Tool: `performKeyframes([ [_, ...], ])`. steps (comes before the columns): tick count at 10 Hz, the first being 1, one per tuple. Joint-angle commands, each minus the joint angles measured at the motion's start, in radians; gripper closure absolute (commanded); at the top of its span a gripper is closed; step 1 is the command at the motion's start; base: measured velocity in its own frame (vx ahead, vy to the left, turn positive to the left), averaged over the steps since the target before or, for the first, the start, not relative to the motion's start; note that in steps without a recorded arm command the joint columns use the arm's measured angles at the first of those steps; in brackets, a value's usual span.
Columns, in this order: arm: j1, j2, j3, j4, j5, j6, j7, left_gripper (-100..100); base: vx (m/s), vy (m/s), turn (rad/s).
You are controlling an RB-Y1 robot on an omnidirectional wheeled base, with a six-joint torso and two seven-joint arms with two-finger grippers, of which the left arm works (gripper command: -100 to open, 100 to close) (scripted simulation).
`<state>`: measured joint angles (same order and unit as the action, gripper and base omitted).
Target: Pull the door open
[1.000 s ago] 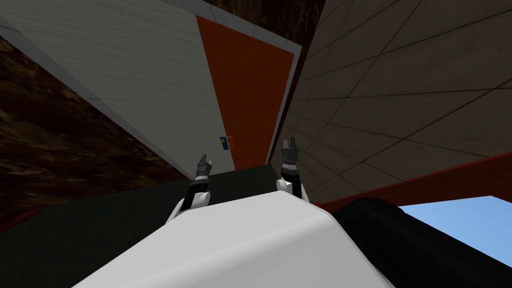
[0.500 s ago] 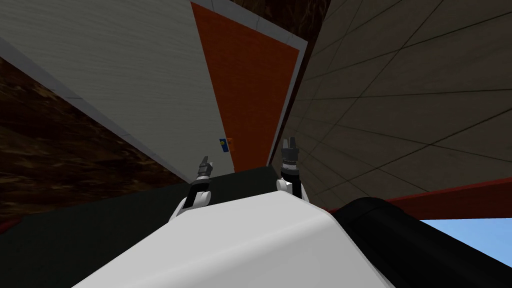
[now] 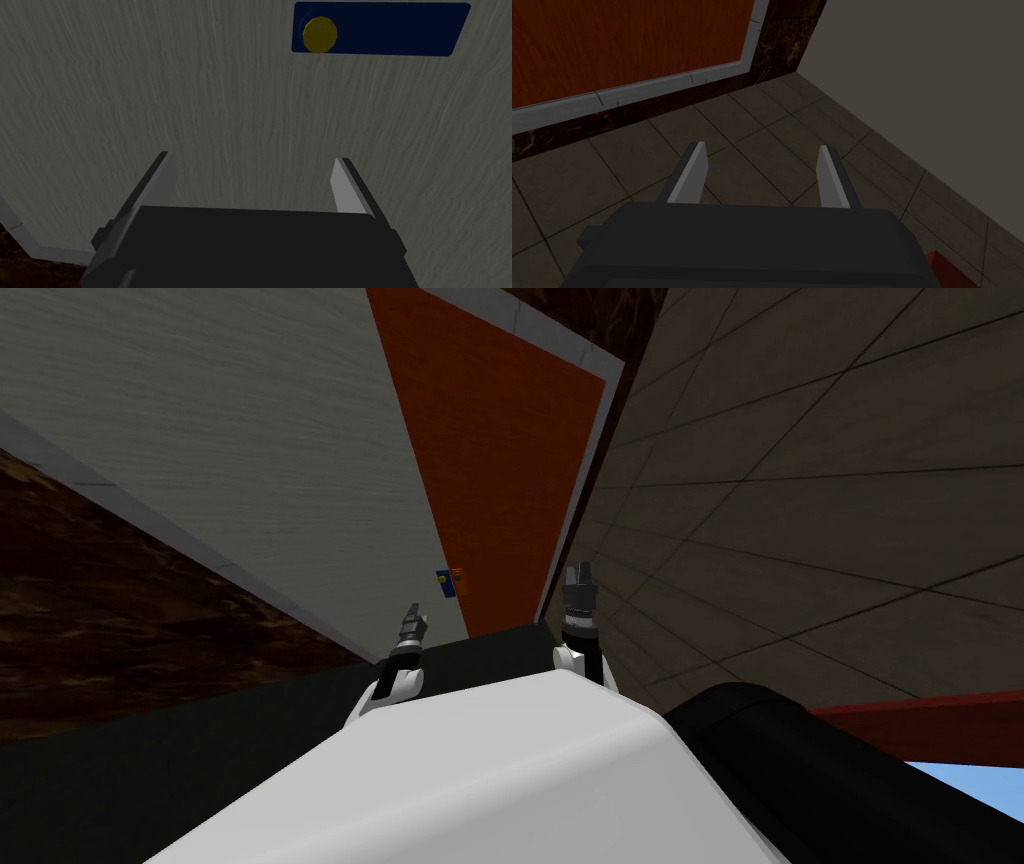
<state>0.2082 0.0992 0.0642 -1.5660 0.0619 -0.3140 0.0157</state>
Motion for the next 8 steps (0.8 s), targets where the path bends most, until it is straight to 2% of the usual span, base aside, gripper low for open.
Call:
performKeyframes([
  [1, -0.019, 0.000, 0.006, 0.031, 0.001, 0.008, 0.002, -100, 0.129, 0.023, -0.023],
  [3, -0.037, -0.003, 0.011, 0.067, 0.003, 0.015, 0.005, -100, 0.115, 0.016, -0.020],
  [8, -0.093, -0.014, 0.025, 0.171, 0.007, 0.035, 0.012, -100, 0.193, 0.030, -0.038],
])
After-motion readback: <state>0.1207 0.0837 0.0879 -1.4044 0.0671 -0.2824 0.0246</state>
